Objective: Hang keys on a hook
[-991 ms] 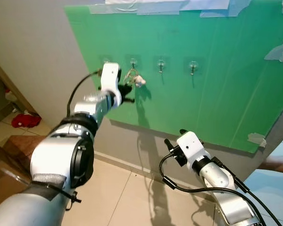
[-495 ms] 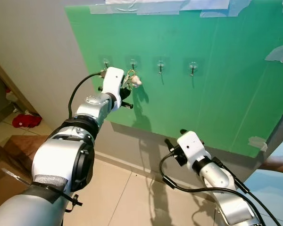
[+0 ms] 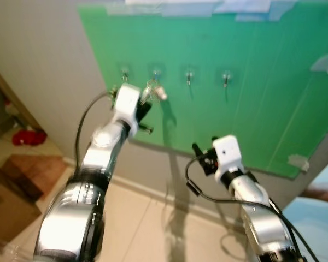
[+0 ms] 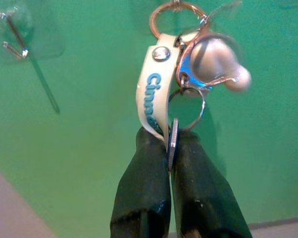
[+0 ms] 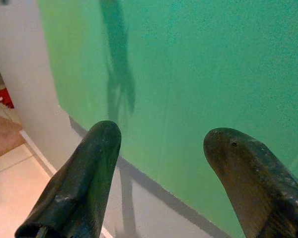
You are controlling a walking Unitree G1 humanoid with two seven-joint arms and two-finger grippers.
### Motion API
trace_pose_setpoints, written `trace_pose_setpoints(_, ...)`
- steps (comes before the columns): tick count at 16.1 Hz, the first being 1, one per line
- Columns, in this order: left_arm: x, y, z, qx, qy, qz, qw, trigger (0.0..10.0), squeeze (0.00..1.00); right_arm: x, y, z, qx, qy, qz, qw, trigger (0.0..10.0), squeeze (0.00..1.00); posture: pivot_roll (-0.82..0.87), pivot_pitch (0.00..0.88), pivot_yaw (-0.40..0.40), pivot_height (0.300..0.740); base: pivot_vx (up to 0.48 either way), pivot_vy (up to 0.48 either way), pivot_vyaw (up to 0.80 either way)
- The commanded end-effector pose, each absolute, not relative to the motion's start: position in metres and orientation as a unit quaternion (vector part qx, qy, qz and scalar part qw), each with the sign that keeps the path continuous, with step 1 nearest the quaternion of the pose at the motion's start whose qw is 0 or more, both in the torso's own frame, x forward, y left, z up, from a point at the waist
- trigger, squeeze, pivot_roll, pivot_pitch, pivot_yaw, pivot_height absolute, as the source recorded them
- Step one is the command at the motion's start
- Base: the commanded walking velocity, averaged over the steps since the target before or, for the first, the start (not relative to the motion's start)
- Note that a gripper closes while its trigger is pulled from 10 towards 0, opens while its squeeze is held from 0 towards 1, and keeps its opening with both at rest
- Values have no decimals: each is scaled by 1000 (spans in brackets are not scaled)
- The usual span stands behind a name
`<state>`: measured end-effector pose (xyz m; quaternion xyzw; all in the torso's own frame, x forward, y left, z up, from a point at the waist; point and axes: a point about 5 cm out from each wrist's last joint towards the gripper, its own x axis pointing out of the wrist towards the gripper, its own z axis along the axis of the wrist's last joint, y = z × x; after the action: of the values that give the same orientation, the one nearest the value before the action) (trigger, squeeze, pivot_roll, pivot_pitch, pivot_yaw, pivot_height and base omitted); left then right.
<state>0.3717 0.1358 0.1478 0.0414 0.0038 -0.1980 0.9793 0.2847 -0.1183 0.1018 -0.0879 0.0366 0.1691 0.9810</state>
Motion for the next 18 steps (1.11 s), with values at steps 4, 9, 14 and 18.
trace_pose_setpoints(4,323,150,144,29,-33,-159,986,0,0,293,-118,110,-56,17,155,986,10000,0,-57,0,64,740,0,0,0)
trace_pose_setpoints(9,291,143,148,44,-26,-176,983,0,0,296,-111,106,-55,22,167,984,10000,0,-36,0,54,740,0,0,0)
trace_pose_setpoints(14,291,141,149,61,-4,-169,984,0,0,293,-113,103,-57,24,165,984,10000,0,-54,0,64,740,0,0,0)
trace_pose_setpoints(18,297,145,154,74,-12,-150,986,10000,1000,289,-116,101,-61,29,162,984,10000,0,-65,0,66,740,0,0,0)
